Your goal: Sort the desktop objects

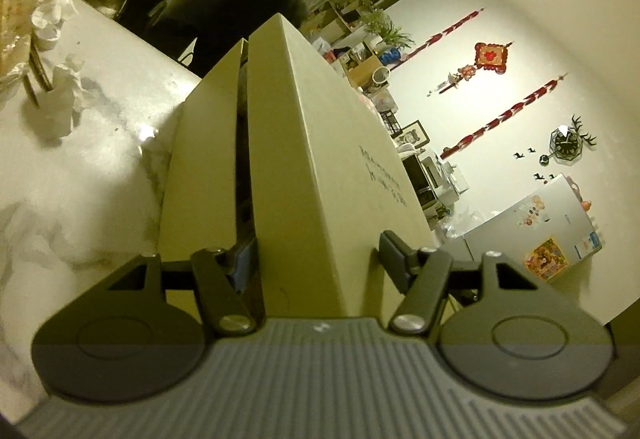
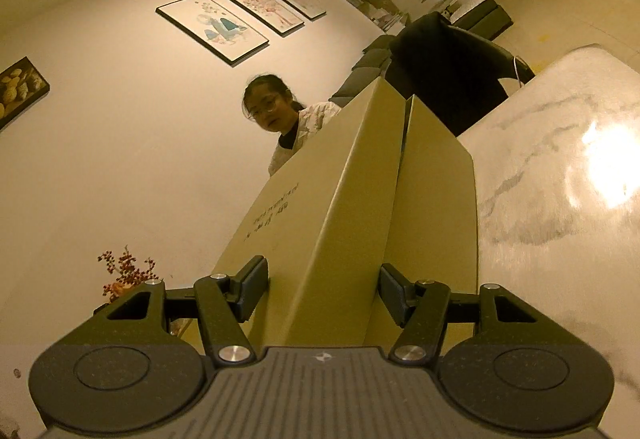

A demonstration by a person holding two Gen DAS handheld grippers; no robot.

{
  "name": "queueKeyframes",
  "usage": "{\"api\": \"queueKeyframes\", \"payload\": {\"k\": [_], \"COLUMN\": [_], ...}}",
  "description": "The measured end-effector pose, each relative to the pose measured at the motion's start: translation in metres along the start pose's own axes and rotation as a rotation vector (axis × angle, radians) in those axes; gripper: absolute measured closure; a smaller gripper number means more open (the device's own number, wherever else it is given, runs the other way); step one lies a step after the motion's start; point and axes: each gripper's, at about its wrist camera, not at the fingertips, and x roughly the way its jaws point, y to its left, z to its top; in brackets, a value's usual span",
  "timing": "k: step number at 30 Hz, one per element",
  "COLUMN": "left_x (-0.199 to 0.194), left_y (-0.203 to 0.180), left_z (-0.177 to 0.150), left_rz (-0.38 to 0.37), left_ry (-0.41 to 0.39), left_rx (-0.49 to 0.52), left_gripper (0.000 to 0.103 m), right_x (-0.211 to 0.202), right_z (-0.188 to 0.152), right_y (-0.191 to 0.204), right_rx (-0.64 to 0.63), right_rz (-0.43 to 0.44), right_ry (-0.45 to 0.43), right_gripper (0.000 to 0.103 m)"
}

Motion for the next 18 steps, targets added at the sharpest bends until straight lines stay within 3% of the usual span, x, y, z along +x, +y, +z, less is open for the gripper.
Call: {"api": "queueKeyframes", "payload": {"k": [18], "left_x": [0.007], "left_y": [0.011], "left_z": [0.02], "left_rz": [-0.031], "left_ry": [0.007], "left_rx": [0.03], "left_gripper": [0.04], "right_x": [0.019], "right_z": [0.01], "right_y": [-0.007], "right_rx": [-0.002], "right_rz": [-0.031], "right_ry": [-0.029], "right_gripper": [0.038]}}
